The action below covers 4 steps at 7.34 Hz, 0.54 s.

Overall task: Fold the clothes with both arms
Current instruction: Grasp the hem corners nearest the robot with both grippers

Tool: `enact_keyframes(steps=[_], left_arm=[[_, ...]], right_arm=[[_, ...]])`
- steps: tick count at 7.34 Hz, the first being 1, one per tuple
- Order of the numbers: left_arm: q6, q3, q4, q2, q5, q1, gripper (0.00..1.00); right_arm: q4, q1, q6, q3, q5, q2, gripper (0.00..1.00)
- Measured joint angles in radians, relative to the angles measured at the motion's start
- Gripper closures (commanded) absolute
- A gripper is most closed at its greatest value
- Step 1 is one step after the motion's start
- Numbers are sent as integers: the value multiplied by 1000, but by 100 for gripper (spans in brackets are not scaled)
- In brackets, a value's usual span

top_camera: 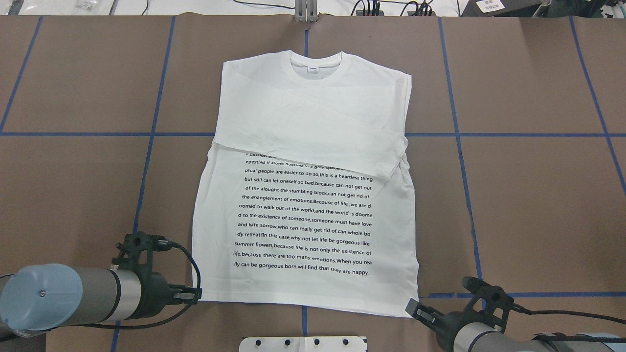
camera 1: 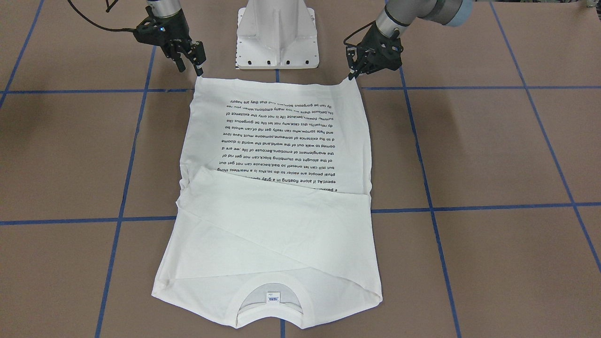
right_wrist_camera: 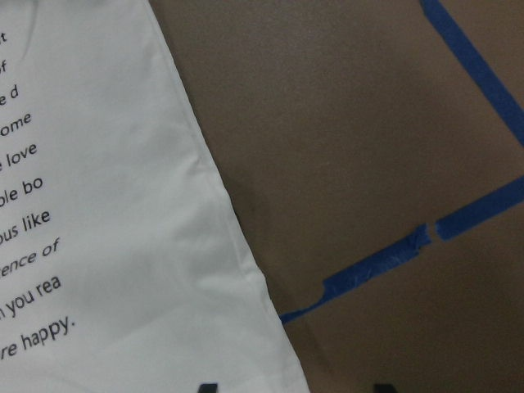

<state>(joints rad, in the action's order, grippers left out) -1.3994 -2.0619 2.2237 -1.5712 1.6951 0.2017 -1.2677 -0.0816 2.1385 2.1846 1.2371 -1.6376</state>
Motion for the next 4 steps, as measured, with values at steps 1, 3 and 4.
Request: enact_keyframes(steps=[1, 3, 4], left_arm=[[-13, 1, 0, -2, 1, -1, 100], [-23, 2, 0, -3, 1, -1, 100], [-24, 1, 1, -2, 1, -1, 100]], right_arm=[[-51, 0, 27, -11, 1, 43, 33], [-89, -1, 53, -24, 0, 74, 40], [-107, -1, 56, -29, -2, 80, 44]])
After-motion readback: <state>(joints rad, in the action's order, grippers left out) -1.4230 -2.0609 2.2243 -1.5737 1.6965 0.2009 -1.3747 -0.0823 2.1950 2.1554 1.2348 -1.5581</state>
